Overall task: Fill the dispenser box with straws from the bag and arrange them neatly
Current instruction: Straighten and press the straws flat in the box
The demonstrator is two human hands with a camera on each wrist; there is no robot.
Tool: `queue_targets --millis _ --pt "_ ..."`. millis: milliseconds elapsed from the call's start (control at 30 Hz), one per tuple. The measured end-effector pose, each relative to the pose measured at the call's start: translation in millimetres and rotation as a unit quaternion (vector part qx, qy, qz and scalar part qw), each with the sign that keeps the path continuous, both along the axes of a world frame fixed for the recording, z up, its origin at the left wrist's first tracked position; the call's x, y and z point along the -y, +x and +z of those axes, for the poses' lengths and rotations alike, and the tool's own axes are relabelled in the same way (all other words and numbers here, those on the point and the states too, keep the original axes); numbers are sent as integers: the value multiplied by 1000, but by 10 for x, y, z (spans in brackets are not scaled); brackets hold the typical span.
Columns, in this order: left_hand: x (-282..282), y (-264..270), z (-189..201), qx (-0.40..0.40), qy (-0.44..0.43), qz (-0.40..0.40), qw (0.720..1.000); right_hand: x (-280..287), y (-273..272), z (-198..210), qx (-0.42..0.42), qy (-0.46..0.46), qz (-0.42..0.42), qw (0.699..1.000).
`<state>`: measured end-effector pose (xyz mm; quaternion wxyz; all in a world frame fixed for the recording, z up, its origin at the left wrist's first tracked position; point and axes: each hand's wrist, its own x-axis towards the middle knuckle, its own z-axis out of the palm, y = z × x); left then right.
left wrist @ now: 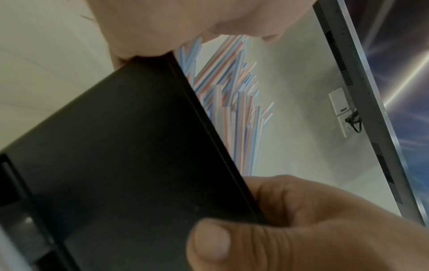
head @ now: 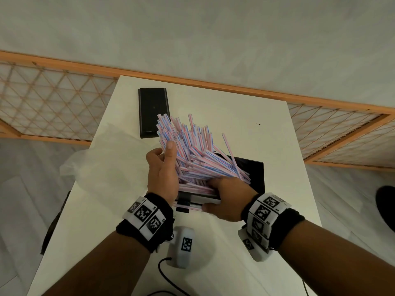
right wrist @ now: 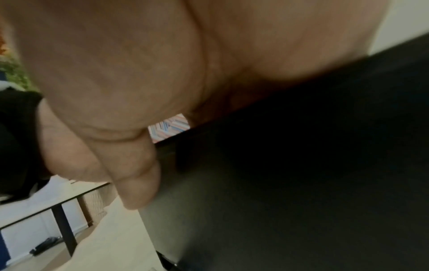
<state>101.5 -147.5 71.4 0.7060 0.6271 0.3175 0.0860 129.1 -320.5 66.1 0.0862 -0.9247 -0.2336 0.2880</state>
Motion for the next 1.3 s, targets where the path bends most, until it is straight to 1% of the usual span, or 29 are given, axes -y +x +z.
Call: queue_targets --millis 67,200,367,433,500,567,700,867,1000,1133,1200,1300 --pt "-7 6 21 -5 -7 -1 1000 -42 53 5 -19 1 11 1000" --pt "5 11 36 -15 -3 -15 1000 -92 107 -18 -28 -76 35 996" --pt "21 -13 -1 -46 31 -38 998 -115 174 40 -65 -85 16 994" --pt "23 -21 -6 -54 37 -49 997 -94 197 69 -87 -67 14 994" --pt "25 -29 23 -50 33 -52 997 -74 216 79 -102 -21 -1 995" --pt "18 -24 42 -47 36 -46 997 -78 209 88 -101 8 -10 995" --pt "19 -2 54 -51 37 -45 997 -83 144 39 -97 30 -6 995" --pt "36 0 81 -37 49 -45 997 -96 126 34 -75 45 -5 996" --pt "54 -15 87 -27 60 -51 997 -78 77 36 -65 25 -4 998" --pt "7 -5 58 -16 13 -20 1000 -19 47 42 -42 8 -10 999" --pt "-29 16 27 -8 -21 -4 1000 16 22 52 -29 15 -12 999" --pt "-51 23 34 1 -63 21 998 86 -30 96 46 46 -4 998"
